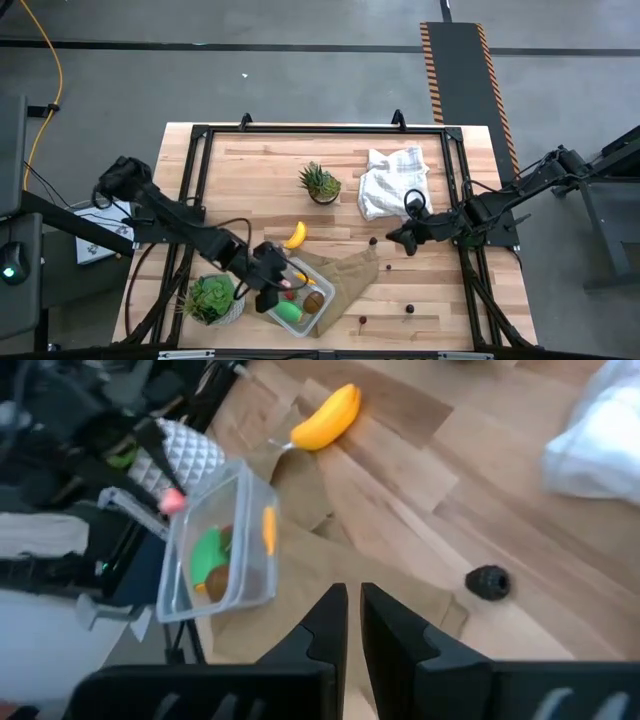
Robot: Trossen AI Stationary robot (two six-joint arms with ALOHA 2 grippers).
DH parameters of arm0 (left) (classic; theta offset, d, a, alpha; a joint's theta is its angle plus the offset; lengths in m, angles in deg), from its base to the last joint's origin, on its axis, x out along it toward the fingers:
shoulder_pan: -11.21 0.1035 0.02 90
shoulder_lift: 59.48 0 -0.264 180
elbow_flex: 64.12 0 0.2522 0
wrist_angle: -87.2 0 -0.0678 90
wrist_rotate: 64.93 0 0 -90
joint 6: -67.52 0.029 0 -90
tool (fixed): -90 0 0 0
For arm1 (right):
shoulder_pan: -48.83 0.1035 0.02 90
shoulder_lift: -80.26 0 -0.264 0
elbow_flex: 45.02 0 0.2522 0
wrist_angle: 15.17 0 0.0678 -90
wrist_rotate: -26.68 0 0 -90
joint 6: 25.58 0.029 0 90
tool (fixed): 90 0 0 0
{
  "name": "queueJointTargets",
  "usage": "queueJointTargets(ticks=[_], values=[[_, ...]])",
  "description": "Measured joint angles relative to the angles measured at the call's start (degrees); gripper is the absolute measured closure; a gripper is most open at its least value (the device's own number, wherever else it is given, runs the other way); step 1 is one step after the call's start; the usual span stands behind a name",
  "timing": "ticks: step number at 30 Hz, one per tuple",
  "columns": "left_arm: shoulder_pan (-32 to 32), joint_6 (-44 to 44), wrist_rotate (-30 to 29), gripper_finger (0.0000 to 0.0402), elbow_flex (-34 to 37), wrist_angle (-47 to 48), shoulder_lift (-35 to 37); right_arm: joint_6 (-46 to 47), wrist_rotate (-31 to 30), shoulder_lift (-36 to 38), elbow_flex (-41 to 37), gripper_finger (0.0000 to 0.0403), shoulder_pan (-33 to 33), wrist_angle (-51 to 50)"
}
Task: Pick and placing Produce into tupperware
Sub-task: Put the peach into the container
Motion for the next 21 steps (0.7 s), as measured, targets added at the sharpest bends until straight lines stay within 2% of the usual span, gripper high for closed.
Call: queueJointTargets(ticks=[9,15,21], values=[[0.1,0.6,0.1,0.03,-7.0,0.4,-8.8,-1.5,2.6,-0.2,0.0,0.0382,0.1,1.2],[0.1,4.2,0.1,0.03,-11.2,5.7,-12.2,-1.7,2.8,-1.4,0.0,0.0382,0.5,1.6],[0.1,6.9,0.6,0.03,-13.1,5.0,-14.9,-1.7,2.5,-2.8,-0.1,0.0382,1.2,-0.1]])
